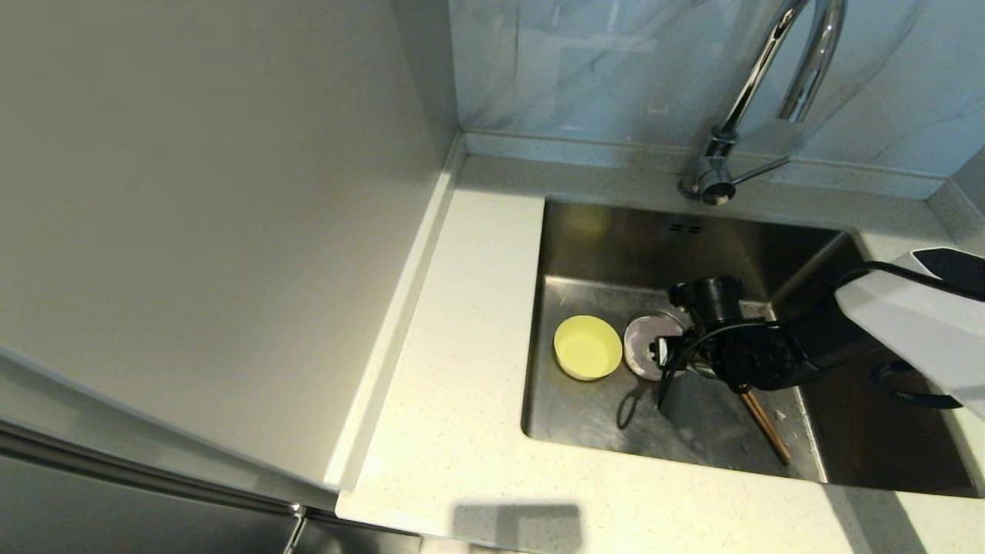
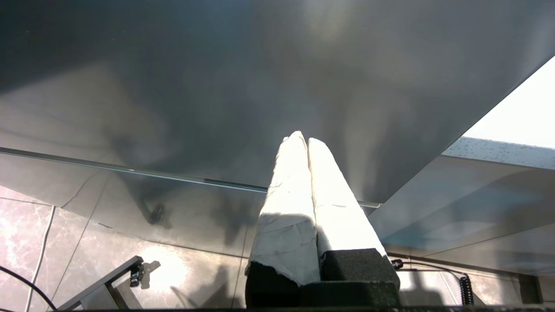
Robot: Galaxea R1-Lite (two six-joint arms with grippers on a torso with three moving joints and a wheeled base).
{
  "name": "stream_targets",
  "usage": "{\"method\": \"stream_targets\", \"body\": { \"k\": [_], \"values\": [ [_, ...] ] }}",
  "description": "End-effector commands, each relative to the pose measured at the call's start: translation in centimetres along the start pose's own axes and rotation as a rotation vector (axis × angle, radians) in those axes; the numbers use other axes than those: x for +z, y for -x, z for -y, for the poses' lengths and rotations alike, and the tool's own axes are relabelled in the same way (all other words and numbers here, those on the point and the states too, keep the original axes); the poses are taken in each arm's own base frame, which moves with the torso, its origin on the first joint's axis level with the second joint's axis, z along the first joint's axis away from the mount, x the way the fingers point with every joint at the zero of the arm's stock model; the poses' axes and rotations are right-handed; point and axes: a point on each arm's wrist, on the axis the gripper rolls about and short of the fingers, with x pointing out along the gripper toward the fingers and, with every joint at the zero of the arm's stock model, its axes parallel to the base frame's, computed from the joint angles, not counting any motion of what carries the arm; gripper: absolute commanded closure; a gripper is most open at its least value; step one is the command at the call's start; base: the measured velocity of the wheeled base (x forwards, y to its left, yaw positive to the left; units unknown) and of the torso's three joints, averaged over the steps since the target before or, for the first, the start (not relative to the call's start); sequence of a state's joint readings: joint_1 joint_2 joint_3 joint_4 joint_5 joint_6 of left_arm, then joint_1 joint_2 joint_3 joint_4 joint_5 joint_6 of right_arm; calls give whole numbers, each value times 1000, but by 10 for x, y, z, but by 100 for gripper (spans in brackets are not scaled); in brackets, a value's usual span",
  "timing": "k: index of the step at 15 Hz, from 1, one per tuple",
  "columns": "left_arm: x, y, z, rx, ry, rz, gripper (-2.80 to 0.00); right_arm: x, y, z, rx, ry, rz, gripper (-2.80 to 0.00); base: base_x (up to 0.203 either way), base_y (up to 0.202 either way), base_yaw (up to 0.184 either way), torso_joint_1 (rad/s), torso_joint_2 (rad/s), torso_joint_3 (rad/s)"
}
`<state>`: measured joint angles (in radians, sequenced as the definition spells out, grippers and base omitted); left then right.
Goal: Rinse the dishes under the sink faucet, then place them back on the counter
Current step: Put a bowl back to the table from the sink
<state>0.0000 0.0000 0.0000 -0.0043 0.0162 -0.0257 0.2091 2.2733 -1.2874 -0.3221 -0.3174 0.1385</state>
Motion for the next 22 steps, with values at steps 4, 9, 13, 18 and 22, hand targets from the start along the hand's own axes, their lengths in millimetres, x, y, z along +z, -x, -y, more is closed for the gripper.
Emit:
{"method": "stream_targets", "body": {
  "k": [4,9,13,18,22],
  "values": [
    [0,0,0,1,0,3,0,0,-12,10,-26,-17,-6,-280,0,0,0,0,0,0],
    [0,0,0,1,0,3,0,3,-22,26,-84,-38,-26,-280,0,0,0,0,0,0],
    [0,0,0,1,0,3,0,1,-31,28,-93,-40,-39,-280,0,0,0,0,0,0],
    [0,0,0,1,0,3,0,-3,-39,29,-97,-32,-80,0,0,0,0,0,0,0],
    [0,0,0,1,0,3,0,-1,-38,28,-95,-30,-77,0,0,0,0,0,0,0]
  ]
}}
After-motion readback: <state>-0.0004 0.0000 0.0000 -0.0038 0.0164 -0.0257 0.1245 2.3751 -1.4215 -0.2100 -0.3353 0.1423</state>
